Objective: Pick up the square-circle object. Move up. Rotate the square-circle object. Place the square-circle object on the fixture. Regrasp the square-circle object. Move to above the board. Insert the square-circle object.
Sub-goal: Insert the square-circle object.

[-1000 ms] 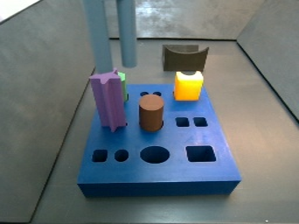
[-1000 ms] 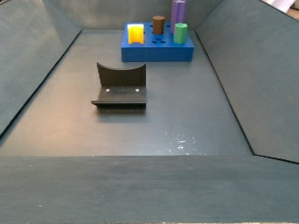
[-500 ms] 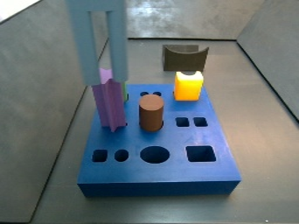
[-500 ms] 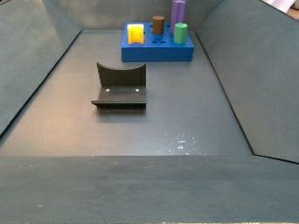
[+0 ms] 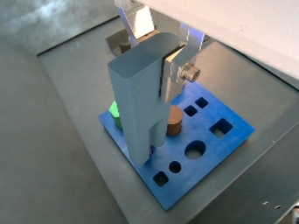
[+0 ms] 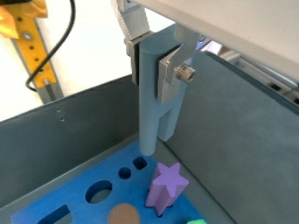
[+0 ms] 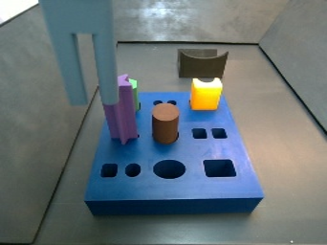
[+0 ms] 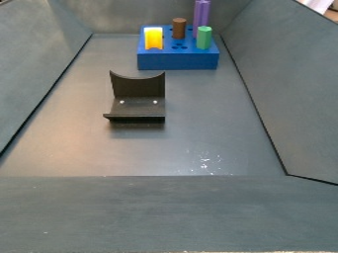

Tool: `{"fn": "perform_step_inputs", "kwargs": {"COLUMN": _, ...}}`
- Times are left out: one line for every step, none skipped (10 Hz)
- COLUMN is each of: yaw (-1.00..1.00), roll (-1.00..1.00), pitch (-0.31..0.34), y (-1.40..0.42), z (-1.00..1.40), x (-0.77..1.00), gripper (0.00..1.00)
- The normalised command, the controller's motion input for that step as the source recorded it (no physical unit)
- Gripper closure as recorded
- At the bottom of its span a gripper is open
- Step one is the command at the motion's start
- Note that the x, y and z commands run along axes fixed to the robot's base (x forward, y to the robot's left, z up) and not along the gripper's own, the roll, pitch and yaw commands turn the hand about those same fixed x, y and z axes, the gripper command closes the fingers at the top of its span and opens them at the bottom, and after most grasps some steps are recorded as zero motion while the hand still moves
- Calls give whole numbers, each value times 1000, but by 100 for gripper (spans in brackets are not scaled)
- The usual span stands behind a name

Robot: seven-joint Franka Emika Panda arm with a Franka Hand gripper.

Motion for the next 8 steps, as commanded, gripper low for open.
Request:
{"fn": "perform_step_inputs", "kwargs": {"yaw": -231, "roll": 93, "pitch": -149, "y": -231, "z": -94, "x": 114, "gripper": 100}}
{"fn": "perform_step_inputs", "kwargs": {"yaw": -246, "roll": 46, "pitch": -114, "y": -166, "z": -200, "x": 300, "gripper": 100}}
{"fn": "perform_step_inputs", "kwargs": {"yaw": -206, "roll": 9, "pitch": -184, "y": -134, "z": -357, "x": 497, "gripper": 100}}
{"fn": "perform_step_inputs", "kwargs": {"yaw": -123, "roll": 34, "pitch": -191, "y": -63, "z": -426, "x": 469, "gripper": 100}}
{"fn": "perform_step_inputs", "kwargs": {"yaw": -129, "roll": 47, "pitch": -161, "y": -60, "z": -514, "x": 497, "gripper": 100}}
{"fn": "perform_step_inputs", "kwargs": {"yaw": -123, "roll": 69, "pitch": -156, "y": -69, "z": -523, "x": 440, "gripper": 100}}
{"fn": "perform_step_inputs", "kwargs": {"yaw": -100, "roll": 133, "pitch": -106, "y": -109, "z": -497, "x": 409, "gripper": 100}}
{"fn": "perform_step_inputs", "kwargs": {"yaw": -63, "roll": 180, "pitch": -64, "y": -151, "z": -494, "x": 391, "gripper": 100}}
